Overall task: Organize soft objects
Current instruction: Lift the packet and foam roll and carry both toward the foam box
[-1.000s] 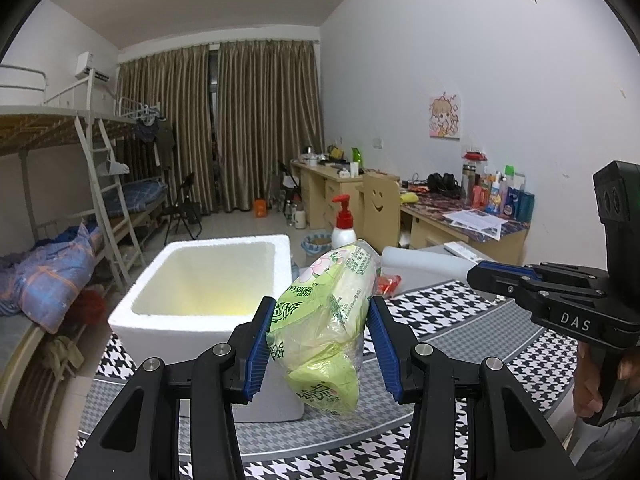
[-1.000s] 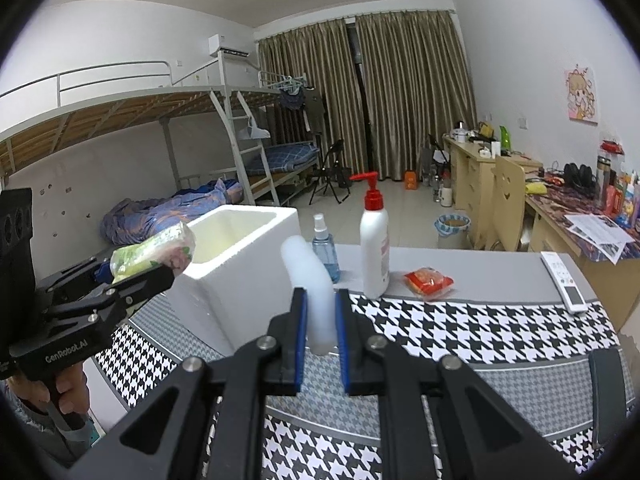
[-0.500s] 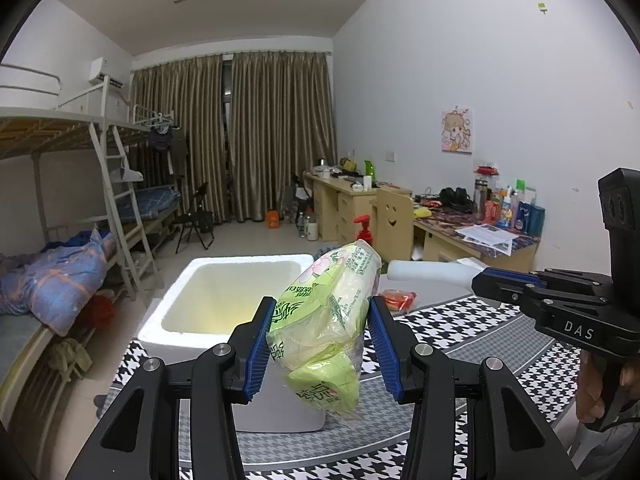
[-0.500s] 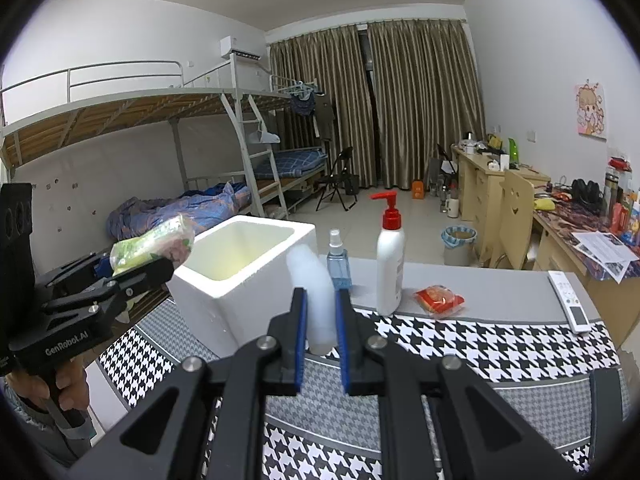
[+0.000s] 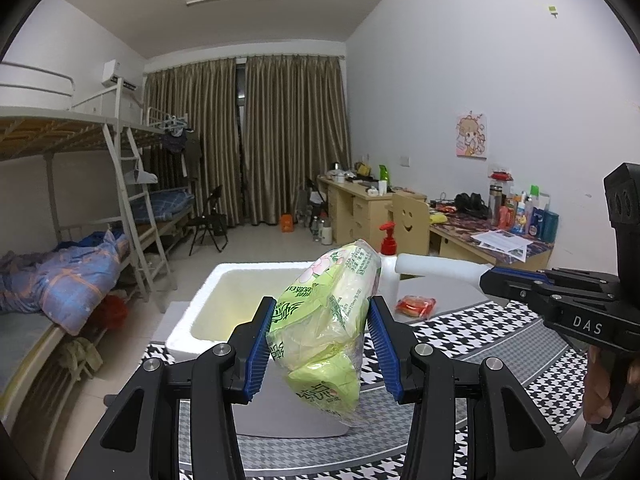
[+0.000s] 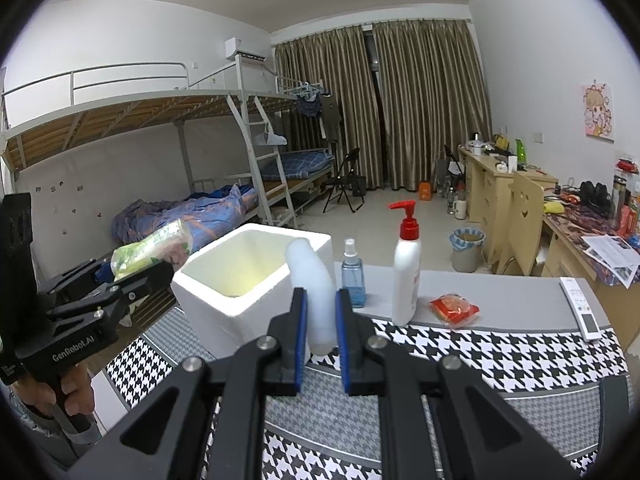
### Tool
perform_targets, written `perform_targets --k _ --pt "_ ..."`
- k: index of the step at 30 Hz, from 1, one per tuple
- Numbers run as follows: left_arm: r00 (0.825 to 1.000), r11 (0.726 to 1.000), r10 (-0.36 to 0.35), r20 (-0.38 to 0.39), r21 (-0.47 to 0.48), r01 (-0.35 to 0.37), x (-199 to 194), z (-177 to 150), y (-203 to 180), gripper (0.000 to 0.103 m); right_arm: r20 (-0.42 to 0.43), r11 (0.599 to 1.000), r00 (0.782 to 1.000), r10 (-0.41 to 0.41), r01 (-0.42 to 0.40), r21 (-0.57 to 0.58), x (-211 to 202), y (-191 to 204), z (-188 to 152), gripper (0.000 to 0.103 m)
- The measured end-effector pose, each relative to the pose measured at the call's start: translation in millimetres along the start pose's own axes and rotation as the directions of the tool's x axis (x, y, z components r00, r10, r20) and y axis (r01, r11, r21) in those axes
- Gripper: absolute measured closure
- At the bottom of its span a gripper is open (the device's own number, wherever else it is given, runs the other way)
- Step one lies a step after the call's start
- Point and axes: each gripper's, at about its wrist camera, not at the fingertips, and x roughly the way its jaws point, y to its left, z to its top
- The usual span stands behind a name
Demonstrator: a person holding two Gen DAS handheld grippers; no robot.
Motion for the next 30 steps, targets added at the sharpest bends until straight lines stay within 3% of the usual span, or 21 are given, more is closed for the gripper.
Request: perform_targets --k 30 --pt "0.987 0.986 0.162 0.018 -0.049 -0.161 -14 -1 39 0.055 -0.043 0.995 0.995 0.088 -0.09 -0.052 44 48 24 0.086"
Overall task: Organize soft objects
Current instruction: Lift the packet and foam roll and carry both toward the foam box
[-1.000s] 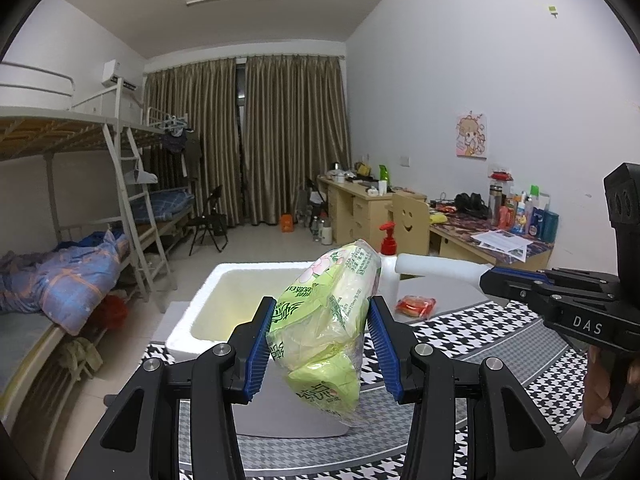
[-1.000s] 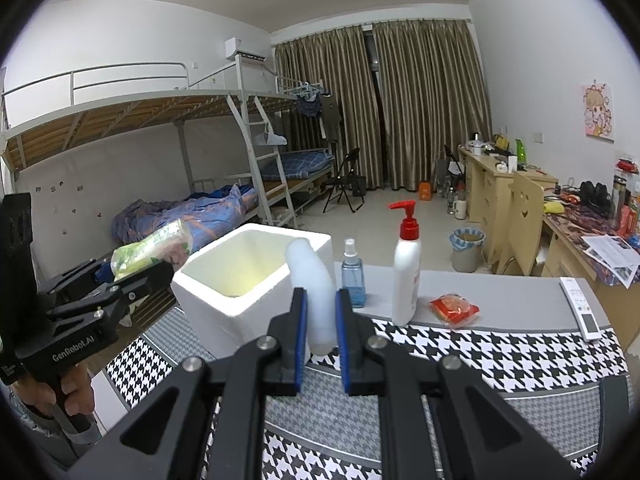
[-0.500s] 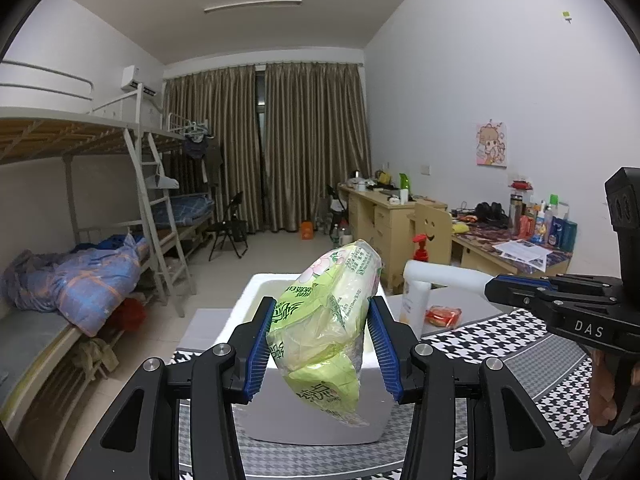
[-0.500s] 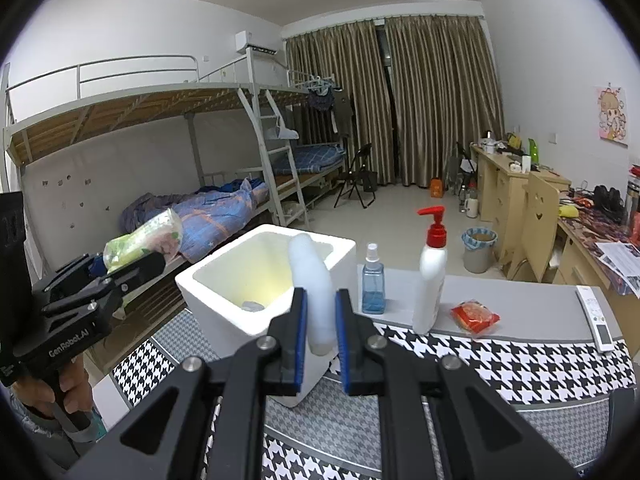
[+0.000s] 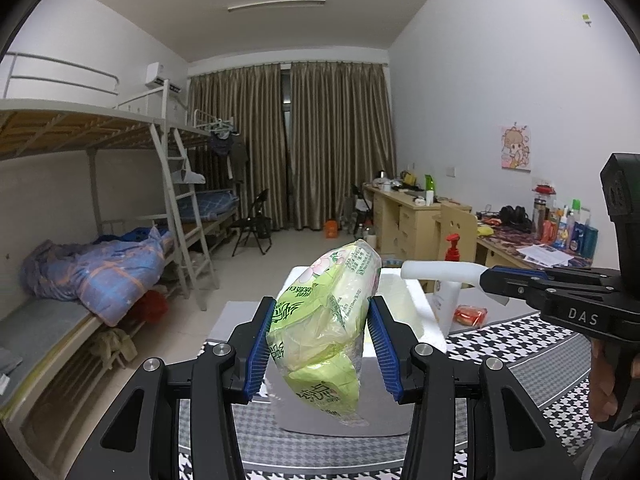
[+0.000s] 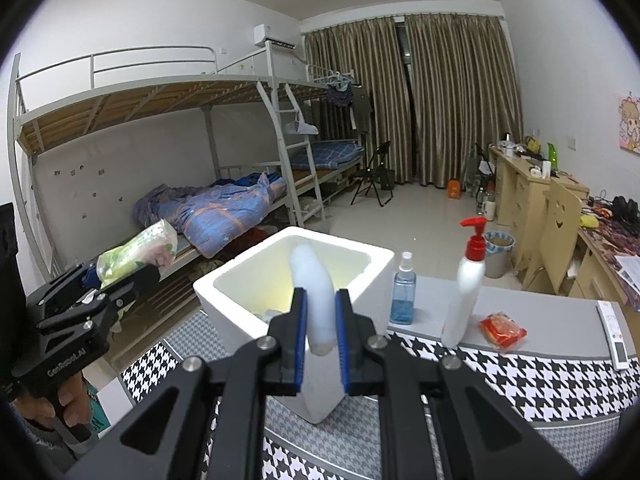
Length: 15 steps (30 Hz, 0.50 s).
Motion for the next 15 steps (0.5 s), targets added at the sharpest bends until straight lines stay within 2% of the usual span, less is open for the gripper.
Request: perform_targets --k 15 --pt "0.999 0.999 0.04 -0.019 -0.028 -0.04 -1 -4 11 0.055 -0.033 1.0 0.999 0.025 -0.025 -0.015 22 20 4 0.086"
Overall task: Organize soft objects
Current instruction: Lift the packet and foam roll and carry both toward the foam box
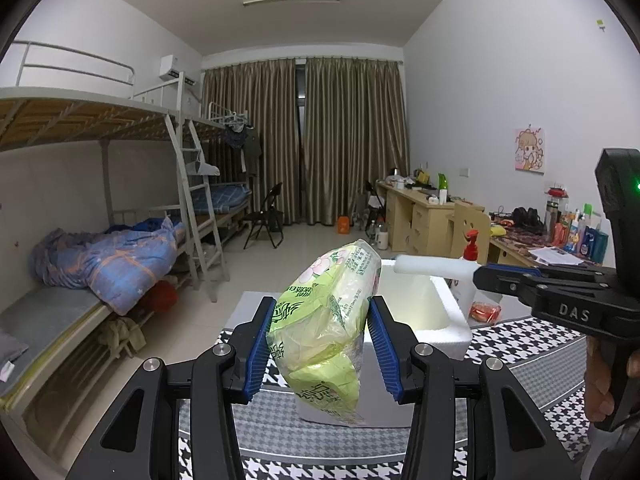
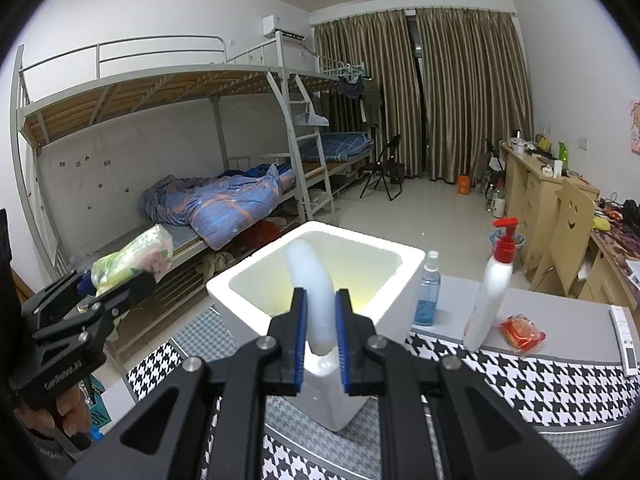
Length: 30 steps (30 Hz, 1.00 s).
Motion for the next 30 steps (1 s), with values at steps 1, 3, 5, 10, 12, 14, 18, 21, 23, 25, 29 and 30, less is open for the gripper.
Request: perform_targets --k 1,3,5,10,12,14,18,21,23,25,29,30 --pt "1.0 1.0 0.001 -0.002 -0.001 -0.001 0 -1 2 0.055 -0.001 1.0 1.0 -0.002 0.002 -0.002 3 2 1 0.086" --pt "1.0 1.0 0.003 -0.006 -0.007 -0.003 0 -2 4 0.055 -0.007 1.0 1.0 -0.005 0.005 -0.006 8 5 1 0.086" --pt "1.0 1.0 0.011 -0.006 -0.016 -0.011 0 -3 9 0.055 -0.012 1.0 1.0 -0.006 0.006 -0.003 12 6 2 0.086" --pt "1.0 1.0 0.01 -0.001 -0.02 -0.01 0 -3 14 0.055 -0.027 1.0 1.0 -0.013 0.013 0.002 23 9 4 0.086" --pt "1.0 1.0 0.013 -0.003 -0.023 -0.013 1 -4 15 0.055 -0.031 1.0 0.999 -0.018 0.019 0.003 26 11 5 0.086" --pt "1.0 1.0 0.012 -0.006 -0.021 -0.012 2 -5 16 0.055 -0.037 1.0 0.999 -0.016 0.016 0.009 30 12 5 0.086" --pt "1.0 1.0 0.012 -0.01 -0.027 -0.013 3 -8 19 0.055 -0.053 1.0 0.998 -0.026 0.027 0.009 38 13 6 0.086" --pt "1.0 0.999 0.014 -0.01 -0.029 -0.014 2 -9 20 0.055 -0.059 0.999 0.998 -0.028 0.029 0.014 42 12 7 0.086" --pt "1.0 0.999 0.013 -0.011 -0.029 -0.013 2 -9 21 0.055 -0.064 0.999 0.998 -0.027 0.029 0.019 45 12 7 0.086" --pt "1.0 0.999 0.015 -0.014 -0.03 -0.015 3 -9 22 0.055 -0.07 0.999 0.997 -0.03 0.031 0.019 48 12 6 0.086" --pt "1.0 0.999 0.021 -0.018 -0.031 -0.022 5 -10 26 0.055 -0.08 0.999 0.997 -0.021 0.023 0.031 54 12 6 0.086" --pt "1.0 0.999 0.023 -0.018 -0.03 -0.023 5 -11 27 0.055 -0.08 0.999 0.997 -0.023 0.025 0.029 55 12 6 0.086"
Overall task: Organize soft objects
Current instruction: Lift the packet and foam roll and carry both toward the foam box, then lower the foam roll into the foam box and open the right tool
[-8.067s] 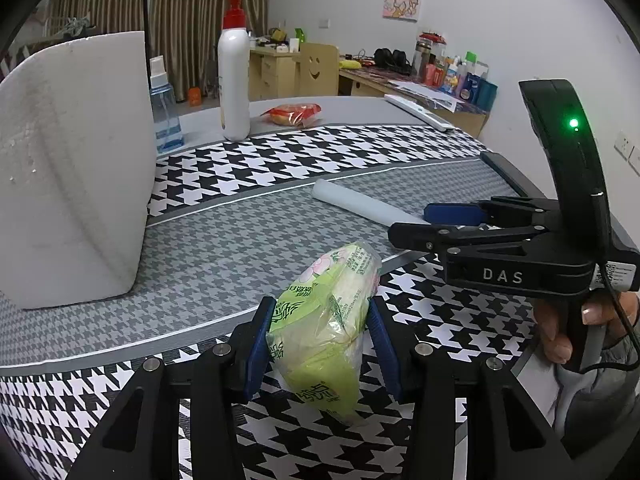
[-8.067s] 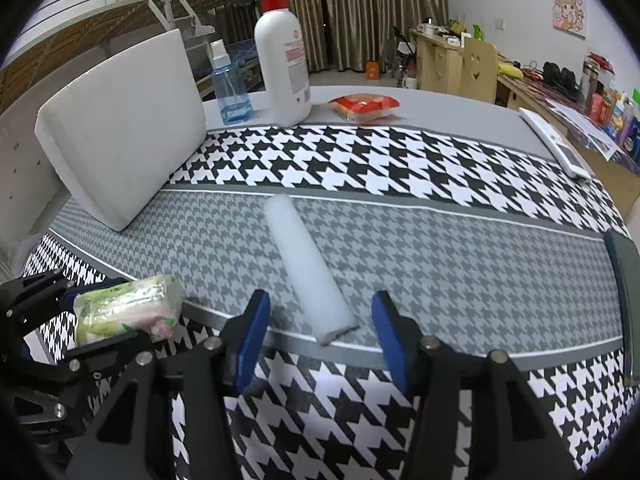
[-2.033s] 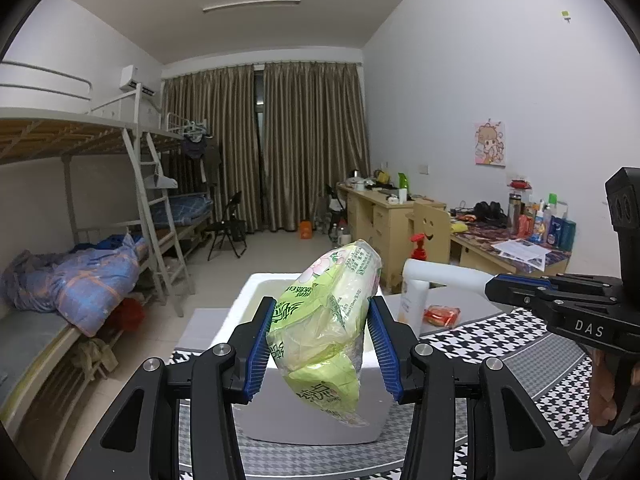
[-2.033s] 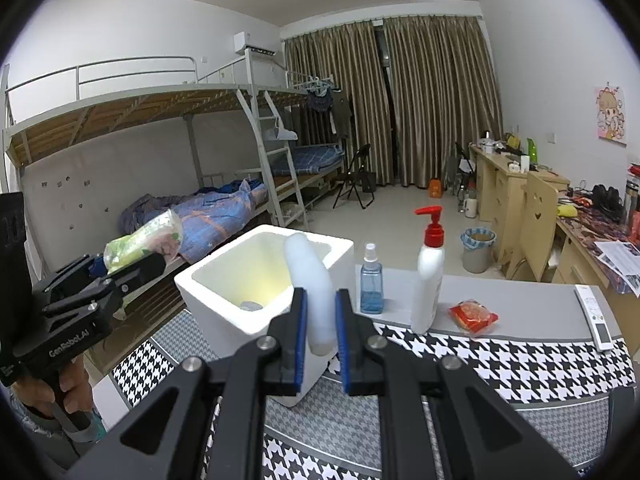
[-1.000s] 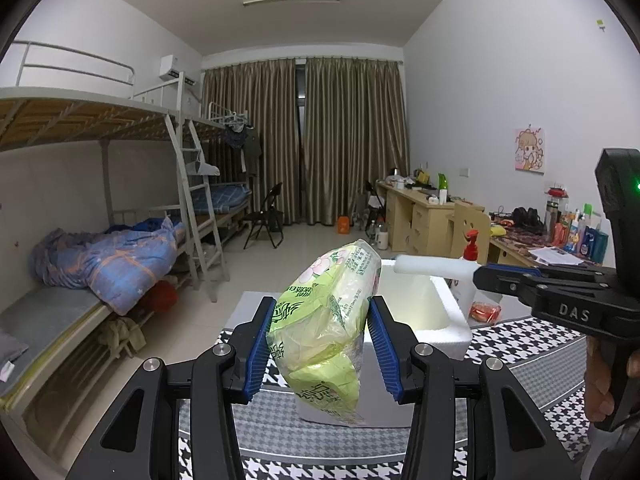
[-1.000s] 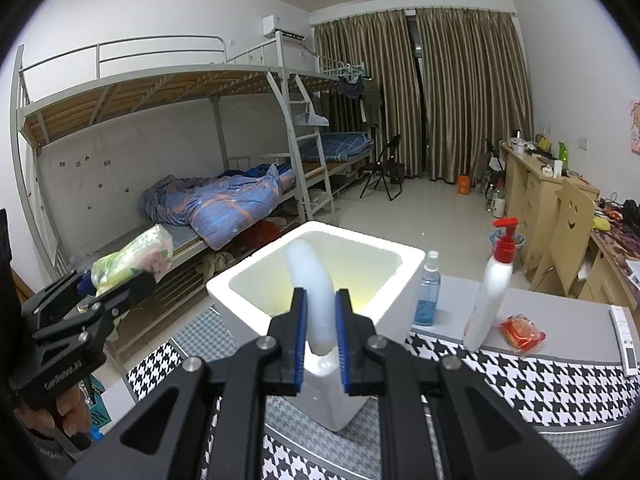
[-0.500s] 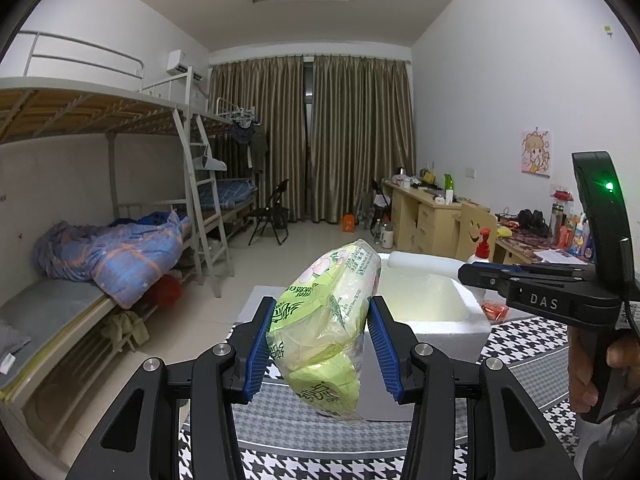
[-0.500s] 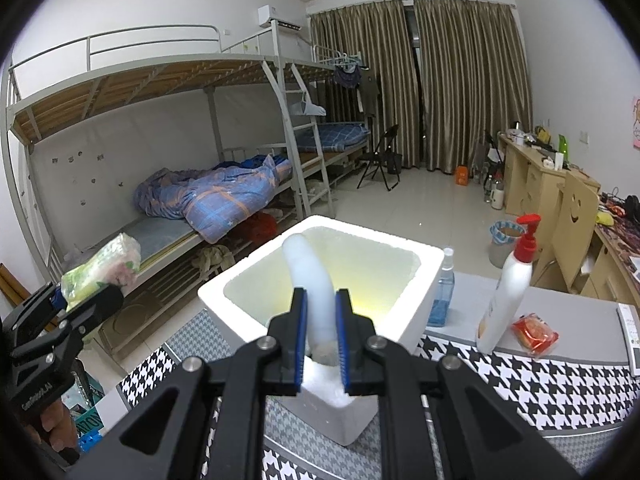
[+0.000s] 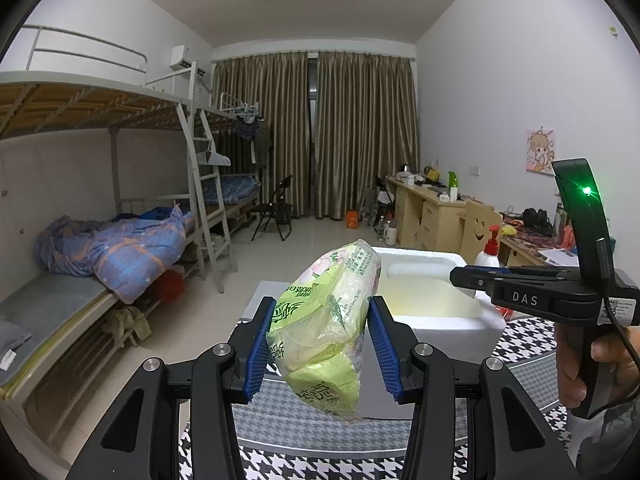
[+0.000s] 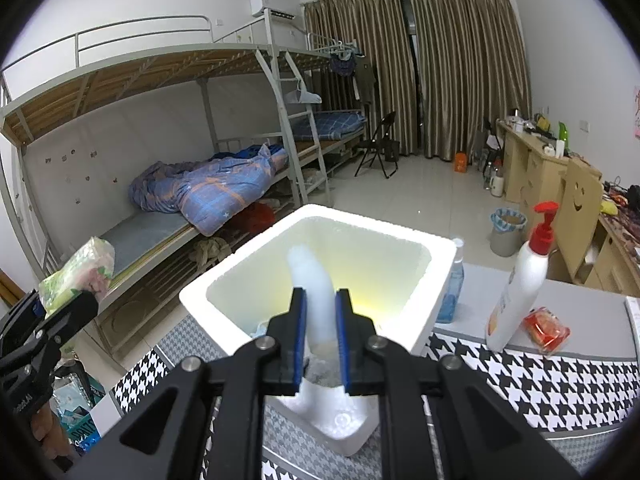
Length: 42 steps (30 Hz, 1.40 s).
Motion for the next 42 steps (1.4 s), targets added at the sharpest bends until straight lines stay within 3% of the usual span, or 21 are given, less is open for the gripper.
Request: perform_targets --k 5,8,10,12,17,22,25,42 --pt "1.0 1.0 0.006 0.001 -0.001 -0.006 1 0 2 0.055 -0.005 1.0 1.0 0.01 -0.01 -0.006 2 -4 1 0.083" --pt "1.0 1.0 0.009 0.003 -0.003 -0.009 1 0 4 0.055 -0.005 1.0 1.0 0.011 -0.011 0.001 3 -6 1 0.069" --pt "1.0 1.0 0.009 0.001 -0.004 -0.009 1 0 4 0.055 -0.013 1.0 1.0 0.001 -0.001 0.0 3 -7 1 0.04" --pt "1.0 1.0 0.008 0.0 -0.001 -0.008 1 0 5 0.055 0.005 1.0 1.0 0.003 -0.003 0.006 0 -9 0 0.027" --pt "1.0 1.0 0.007 -0.005 0.0 -0.007 3 0 7 0.055 0.023 1.0 1.0 0.003 -0.003 -0.012 -6 -7 1 0.021" --pt "1.0 1.0 -0.001 -0.002 0.004 0.001 7 3 3 0.055 0.052 1.0 0.999 -0.009 0.01 -0.027 -12 -7 0 0.005" --pt "1.0 1.0 -0.01 0.002 0.008 0.01 7 4 0 0.055 0.055 1.0 0.999 0.001 0.001 -0.024 -15 -9 0 0.001" --pt "0.999 0.998 -0.042 -0.01 0.038 0.043 20 17 -20 0.055 0.079 0.999 0.996 -0.029 0.031 -0.02 -33 -23 -5 0.001"
